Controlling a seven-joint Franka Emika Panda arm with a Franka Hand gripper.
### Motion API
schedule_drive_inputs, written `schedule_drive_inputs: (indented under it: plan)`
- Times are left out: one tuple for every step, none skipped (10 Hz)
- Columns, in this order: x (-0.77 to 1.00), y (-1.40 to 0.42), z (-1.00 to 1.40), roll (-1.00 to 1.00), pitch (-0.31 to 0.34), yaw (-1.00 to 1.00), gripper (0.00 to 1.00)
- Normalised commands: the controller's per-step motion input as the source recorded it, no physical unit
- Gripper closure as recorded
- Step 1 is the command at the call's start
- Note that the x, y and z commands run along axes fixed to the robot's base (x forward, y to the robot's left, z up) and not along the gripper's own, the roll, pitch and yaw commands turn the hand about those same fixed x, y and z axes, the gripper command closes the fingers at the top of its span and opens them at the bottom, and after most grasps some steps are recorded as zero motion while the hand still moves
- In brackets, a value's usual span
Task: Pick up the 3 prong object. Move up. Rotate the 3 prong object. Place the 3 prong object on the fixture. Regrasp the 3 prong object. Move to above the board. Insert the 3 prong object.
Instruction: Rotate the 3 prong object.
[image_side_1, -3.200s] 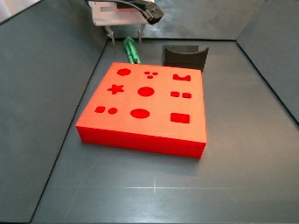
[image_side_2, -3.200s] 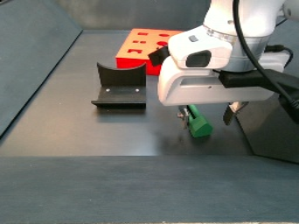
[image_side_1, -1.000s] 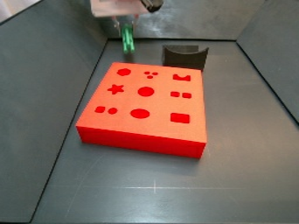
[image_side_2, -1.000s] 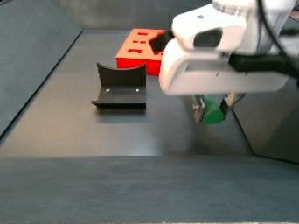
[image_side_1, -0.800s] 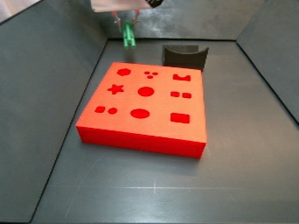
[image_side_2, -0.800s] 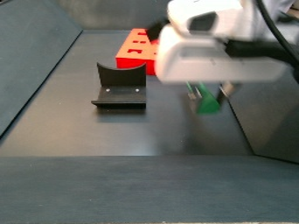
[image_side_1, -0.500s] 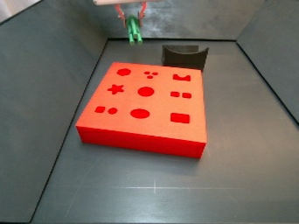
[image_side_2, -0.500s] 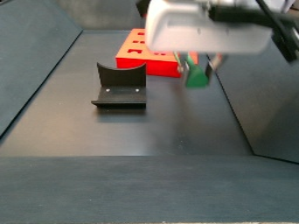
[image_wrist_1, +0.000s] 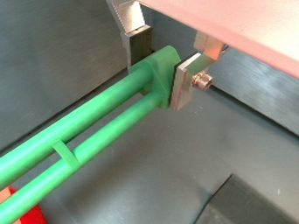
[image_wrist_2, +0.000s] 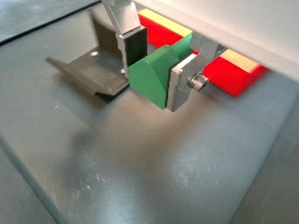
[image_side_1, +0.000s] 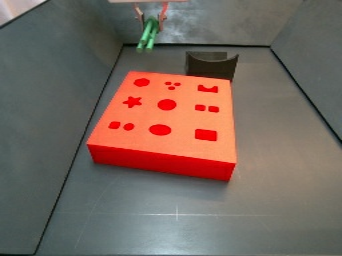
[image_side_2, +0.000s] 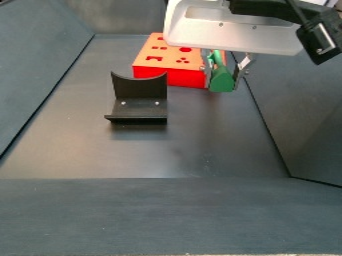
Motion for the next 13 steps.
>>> schedule_drive_inputs:
  plan:
    - [0.00,0.04,-0.01,0.00,-0.001,-1.00,1.00]
    - [0.00,0.03,-0.01,0.00,-0.001,-1.00,1.00]
    - [0.00,0.03,-0.01,0.00,-0.001,-1.00,1.00]
    - [0.00,0.03,-0.01,0.00,-0.001,-1.00,1.00]
    - [0.00,0.03,-0.01,0.00,-0.001,-1.00,1.00]
    - [0.00,0.03,-0.01,0.00,-0.001,-1.00,1.00]
    - [0.00,0.02,-0.01,0.00,-0.001,-1.00,1.00]
    - [0.00,0.02,-0.01,0.00,-0.001,-1.00,1.00]
    - [0.00,0.02,-0.01,0.00,-0.001,-1.00,1.00]
    - [0.00,0.02,-0.01,0.00,-0.001,-1.00,1.00]
    - [0.00,0.02,-0.01,0.00,-0.001,-1.00,1.00]
    - [0.00,0.02,-0.01,0.00,-0.001,-1.00,1.00]
    - [0.00,0.02,-0.01,0.00,-0.001,-1.00,1.00]
